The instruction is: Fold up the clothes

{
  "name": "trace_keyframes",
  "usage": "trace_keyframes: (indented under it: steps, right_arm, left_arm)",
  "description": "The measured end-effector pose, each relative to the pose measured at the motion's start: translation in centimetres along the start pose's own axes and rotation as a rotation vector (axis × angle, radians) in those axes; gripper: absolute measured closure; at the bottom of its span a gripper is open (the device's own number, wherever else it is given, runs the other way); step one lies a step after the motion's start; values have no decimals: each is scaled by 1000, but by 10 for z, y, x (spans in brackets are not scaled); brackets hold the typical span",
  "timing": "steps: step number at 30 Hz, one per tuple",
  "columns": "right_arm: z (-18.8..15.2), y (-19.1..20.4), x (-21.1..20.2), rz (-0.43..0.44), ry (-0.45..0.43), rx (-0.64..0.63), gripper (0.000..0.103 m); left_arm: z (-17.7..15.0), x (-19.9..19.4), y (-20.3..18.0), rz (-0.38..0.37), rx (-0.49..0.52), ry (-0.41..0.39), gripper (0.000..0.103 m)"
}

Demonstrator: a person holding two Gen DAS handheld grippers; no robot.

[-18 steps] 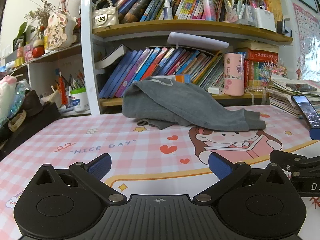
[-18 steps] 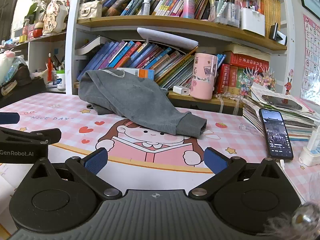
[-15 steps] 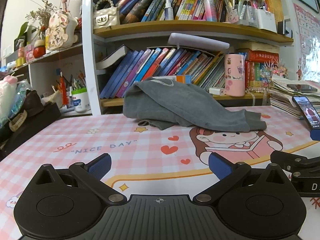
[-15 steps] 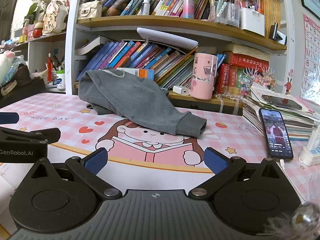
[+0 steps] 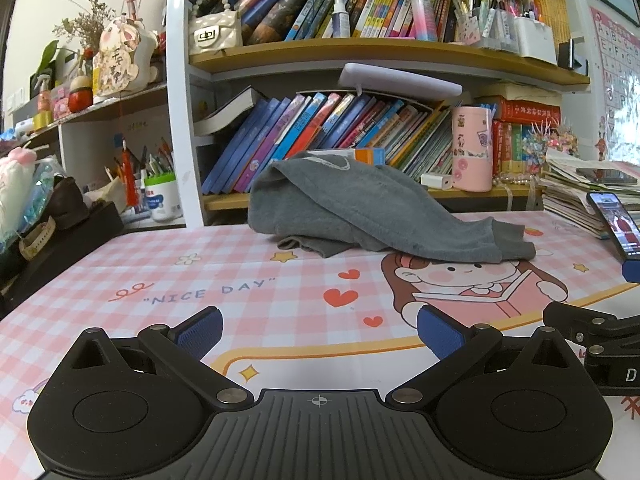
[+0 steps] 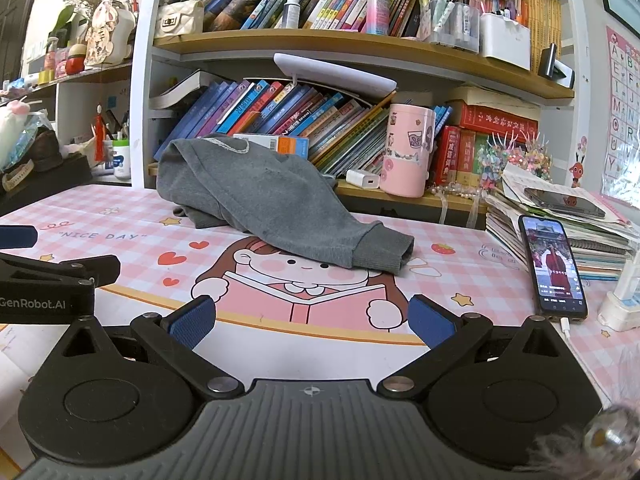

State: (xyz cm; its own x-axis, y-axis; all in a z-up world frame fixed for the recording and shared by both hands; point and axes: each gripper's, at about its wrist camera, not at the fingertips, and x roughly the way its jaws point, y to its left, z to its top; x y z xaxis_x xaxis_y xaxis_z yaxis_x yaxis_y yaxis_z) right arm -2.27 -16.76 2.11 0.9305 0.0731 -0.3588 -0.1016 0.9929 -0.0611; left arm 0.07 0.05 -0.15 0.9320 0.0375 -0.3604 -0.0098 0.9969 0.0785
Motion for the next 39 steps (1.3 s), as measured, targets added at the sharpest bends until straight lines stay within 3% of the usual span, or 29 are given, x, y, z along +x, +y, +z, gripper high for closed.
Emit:
trace_keyframes:
  steps: [39]
  right_arm:
    - [-1,0,1,-1,-6,-3,0]
  left_arm:
    - [0,0,0,0,4,5,0]
